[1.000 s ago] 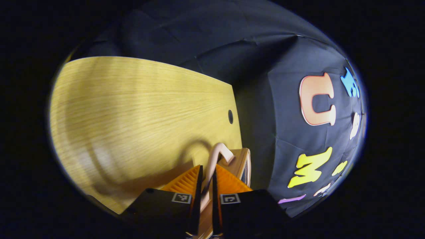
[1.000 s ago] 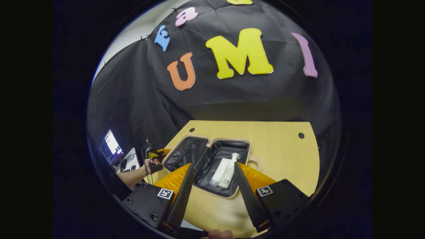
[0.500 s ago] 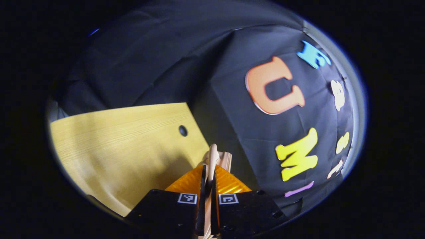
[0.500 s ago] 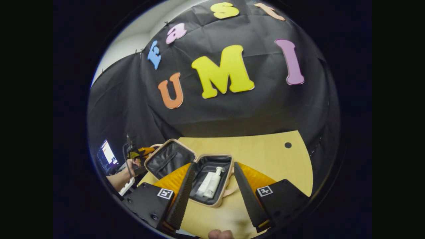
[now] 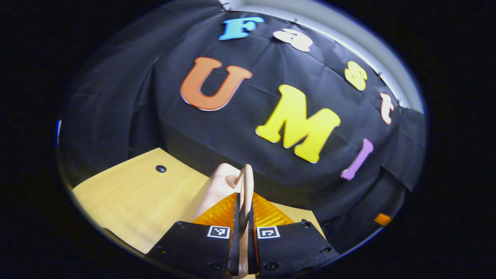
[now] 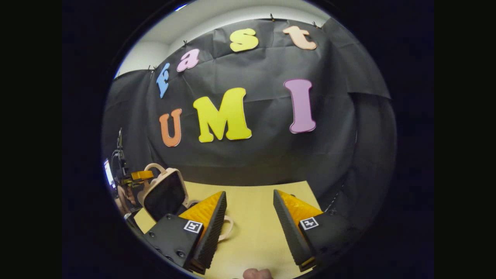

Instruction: First open the suitcase, pack the skin care products into it, and then close the suitcase.

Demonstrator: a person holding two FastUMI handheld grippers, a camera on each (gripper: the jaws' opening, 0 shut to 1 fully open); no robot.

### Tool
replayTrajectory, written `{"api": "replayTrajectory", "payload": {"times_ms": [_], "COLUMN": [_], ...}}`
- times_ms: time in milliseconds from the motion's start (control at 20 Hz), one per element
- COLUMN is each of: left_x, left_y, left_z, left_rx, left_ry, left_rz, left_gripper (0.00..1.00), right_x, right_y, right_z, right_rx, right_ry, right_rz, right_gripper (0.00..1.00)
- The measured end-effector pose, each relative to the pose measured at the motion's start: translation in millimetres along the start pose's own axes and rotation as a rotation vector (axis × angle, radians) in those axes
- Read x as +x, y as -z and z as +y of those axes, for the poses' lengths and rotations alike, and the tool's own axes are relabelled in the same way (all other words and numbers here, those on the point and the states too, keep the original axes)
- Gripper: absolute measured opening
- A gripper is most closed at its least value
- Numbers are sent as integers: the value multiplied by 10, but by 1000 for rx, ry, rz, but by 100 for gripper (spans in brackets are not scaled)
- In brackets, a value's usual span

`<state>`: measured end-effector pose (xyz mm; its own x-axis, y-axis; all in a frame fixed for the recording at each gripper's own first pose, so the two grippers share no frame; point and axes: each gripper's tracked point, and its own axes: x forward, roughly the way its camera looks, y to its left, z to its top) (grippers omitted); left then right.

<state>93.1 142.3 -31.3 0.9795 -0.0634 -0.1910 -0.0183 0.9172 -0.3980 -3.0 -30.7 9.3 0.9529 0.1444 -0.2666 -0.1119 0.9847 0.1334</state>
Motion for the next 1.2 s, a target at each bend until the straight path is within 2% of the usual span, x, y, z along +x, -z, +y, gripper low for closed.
{"api": "replayTrajectory", "payload": {"times_ms": [200,350,500,700,900,1050,1200], "left_x": [243,488,651,820,897,902,900], "left_y": [610,1086,1625,2159,2537,2583,2668], "left_z": [-635,-878,-973,-989,-894,-930,-956], "left_rx": [175,312,390,512,602,634,678], "left_ry": [44,54,51,8,-54,-78,-74], "left_rz": [74,106,183,286,364,360,395], "left_gripper": [11,11,11,12,12,13,22], "right_x": [-206,-387,-557,-720,-821,-825,-798], "right_y": [33,75,75,116,188,246,287], "right_z": [-332,-591,-847,-1097,-1275,-1330,-1381], "right_rx": [20,-7,-41,-2,13,26,16], "right_ry": [70,137,205,272,301,289,272], "right_rz": [1,17,28,44,59,74,87], "right_gripper": [73,73,73,73,73,73,73]}}
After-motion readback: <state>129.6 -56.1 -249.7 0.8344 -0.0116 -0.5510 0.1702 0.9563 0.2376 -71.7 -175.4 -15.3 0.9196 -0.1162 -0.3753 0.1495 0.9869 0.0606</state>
